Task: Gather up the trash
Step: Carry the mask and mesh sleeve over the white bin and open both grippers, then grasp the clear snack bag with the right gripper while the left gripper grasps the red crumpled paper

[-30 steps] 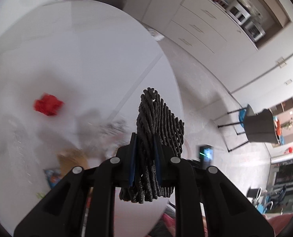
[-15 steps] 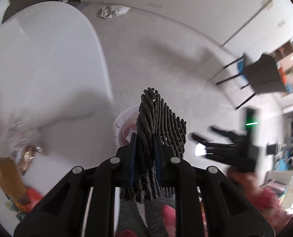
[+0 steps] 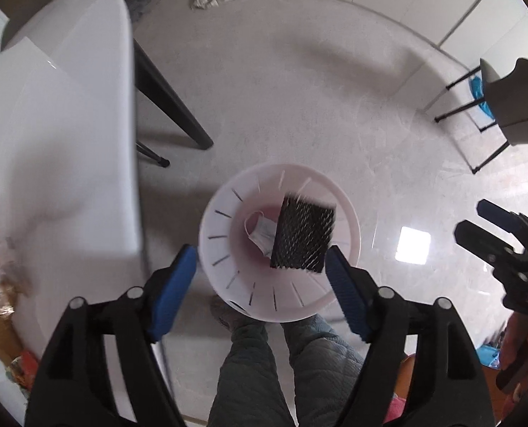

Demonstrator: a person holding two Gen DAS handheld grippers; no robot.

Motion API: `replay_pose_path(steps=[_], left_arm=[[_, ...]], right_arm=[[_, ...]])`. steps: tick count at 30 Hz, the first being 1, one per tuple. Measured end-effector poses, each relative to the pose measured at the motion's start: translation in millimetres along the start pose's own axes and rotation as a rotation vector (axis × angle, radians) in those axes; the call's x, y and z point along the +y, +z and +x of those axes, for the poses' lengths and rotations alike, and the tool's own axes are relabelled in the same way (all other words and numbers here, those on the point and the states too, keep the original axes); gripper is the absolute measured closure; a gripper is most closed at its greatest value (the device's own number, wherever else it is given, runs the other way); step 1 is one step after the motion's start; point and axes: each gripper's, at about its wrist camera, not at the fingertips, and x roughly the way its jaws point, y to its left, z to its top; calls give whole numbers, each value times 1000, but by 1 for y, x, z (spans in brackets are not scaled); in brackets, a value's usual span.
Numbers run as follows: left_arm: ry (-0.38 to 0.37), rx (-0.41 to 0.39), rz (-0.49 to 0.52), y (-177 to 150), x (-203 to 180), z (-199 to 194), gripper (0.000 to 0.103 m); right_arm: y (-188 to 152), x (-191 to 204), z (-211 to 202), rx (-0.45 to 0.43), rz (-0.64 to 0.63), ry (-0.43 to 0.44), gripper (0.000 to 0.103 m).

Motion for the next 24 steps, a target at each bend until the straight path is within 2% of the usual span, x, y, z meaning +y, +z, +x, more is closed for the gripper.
replay_pose_path(steps=[3, 6, 9, 12, 16, 18, 21, 24], left_arm=[[-20, -57, -39, -6, 15, -37, 24], [-15, -167, -101, -23, 43, -92, 14], [36, -268, -163, -53, 79, -149, 11], [106, -317, -252, -78, 123, -184, 9], [209, -351, -389, -122, 171, -207, 9], [263, -344, -469, -144, 198, -212, 9], [293, -341, -573, -176, 229, -217, 9], [306, -343, -644, -200, 245, -218, 9]], right_arm=[[12, 28, -12, -23, -76, 15, 12], [26, 80, -33, -66, -235, 63, 11], [34, 147, -45, -96, -420, 153, 8], [36, 211, -42, -96, -600, 255, 4], [29, 288, -24, -73, -862, 312, 4], [23, 330, -10, -53, -1019, 322, 4], [15, 369, 9, -41, -1200, 305, 3], [0, 404, 33, -49, -1404, 243, 3]])
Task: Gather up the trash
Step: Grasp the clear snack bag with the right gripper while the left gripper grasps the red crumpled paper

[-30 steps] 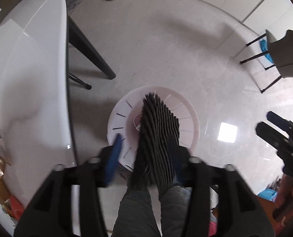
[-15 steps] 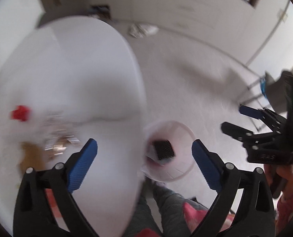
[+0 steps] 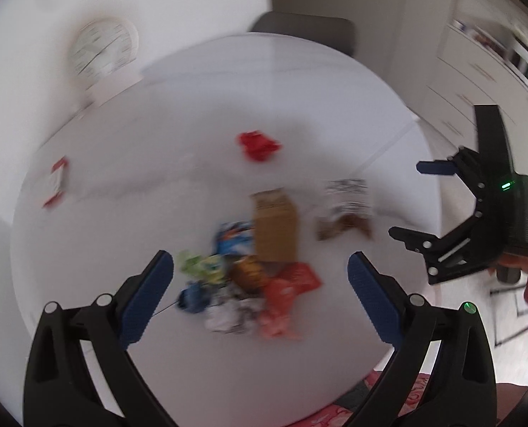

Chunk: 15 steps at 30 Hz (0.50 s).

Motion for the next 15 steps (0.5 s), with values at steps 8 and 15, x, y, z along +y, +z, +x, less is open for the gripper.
replay_pose_path(steps=[8, 15], left_arm=[[-3, 59, -72, -11, 27, 31, 9], [-39, 66, 19, 12, 6, 54, 9]], right_arm=[[25, 9, 76, 169, -266, 41, 3], [22, -16, 81, 215, -163, 125, 48]])
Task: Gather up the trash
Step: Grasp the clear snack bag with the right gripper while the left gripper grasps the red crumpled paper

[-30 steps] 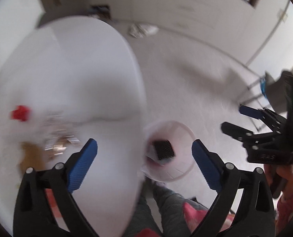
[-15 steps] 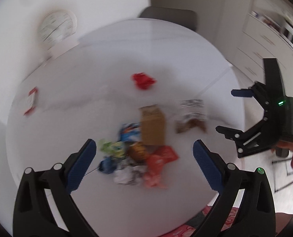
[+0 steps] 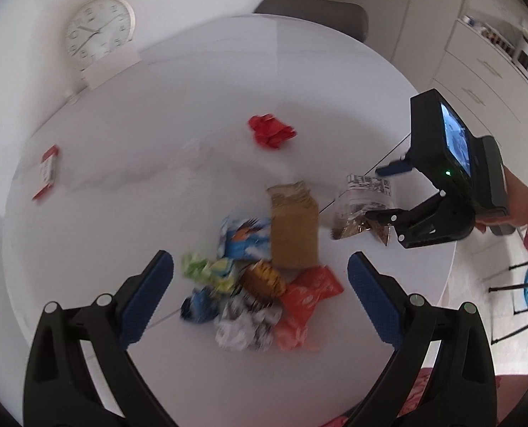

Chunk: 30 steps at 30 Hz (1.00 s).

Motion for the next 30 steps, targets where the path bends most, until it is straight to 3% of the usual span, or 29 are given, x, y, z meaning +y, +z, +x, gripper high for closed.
replay_pose_path(steps=[2, 7, 13, 16, 21, 25, 30], left_arm=[[-11, 10, 8, 13, -3, 9, 9], [0, 18, 11, 68, -11, 50, 9], [11, 90, -106, 131, -4, 128, 9], [22, 116, -147, 144, 0, 158, 9], [45, 179, -133, 146, -6, 194, 25], [26, 191, -150, 142, -8, 203, 50], [35, 161, -131, 142, -12, 202, 58]], right_arm=[[-9, -12, -5, -13, 62, 12, 54], [-41, -35, -40, -104, 295, 49, 55], [-94, -33, -100, -232, 600, 22, 55], [-122, -26, -122, -269, 747, -2, 55], [-168, -5, -136, -275, 935, -50, 54], [-191, 3, -137, -284, 1036, -69, 54], [-214, 17, -130, -266, 1124, -104, 54]])
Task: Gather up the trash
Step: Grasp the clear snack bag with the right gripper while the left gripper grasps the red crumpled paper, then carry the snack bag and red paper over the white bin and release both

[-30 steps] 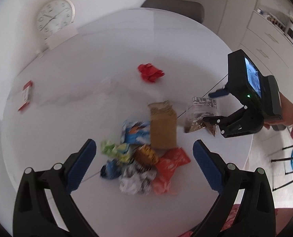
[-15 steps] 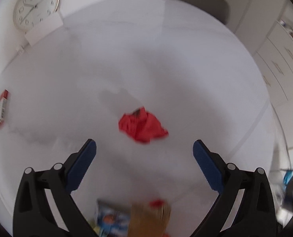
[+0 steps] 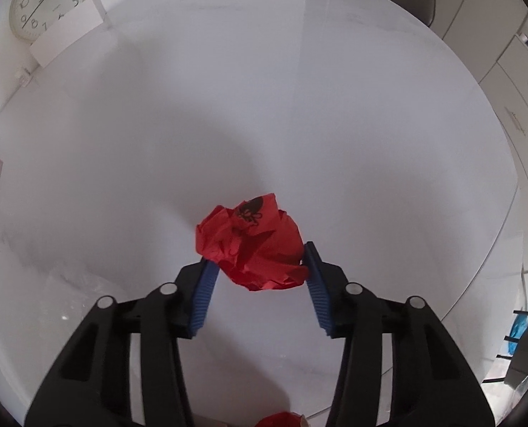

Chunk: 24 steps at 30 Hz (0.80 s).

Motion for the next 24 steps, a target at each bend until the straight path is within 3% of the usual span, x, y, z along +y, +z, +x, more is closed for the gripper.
replay_pose_path(steps=[5, 12, 14, 16, 20, 24], left_arm=[[-20, -42, 26, -7, -6, -26, 60], [-99, -103, 204, -59, -55, -103, 59], [-125, -106, 248, -78, -69, -118, 59], [-160, -100, 312, -102, -95, -132, 59], [-226, -67, 434, -144, -135, -149, 58], [-308, -11, 563, -196, -187, -157, 57]], right_arm=[[-34, -41, 13, 38, 115, -65, 53], [-87, -106, 105, 193, 283, -138, 53], [-100, -121, 134, 247, 319, -161, 31], [-108, -129, 150, 282, 339, -189, 20], [-118, -137, 143, 281, 357, -188, 18], [-117, -139, 93, 204, 351, -219, 12]])
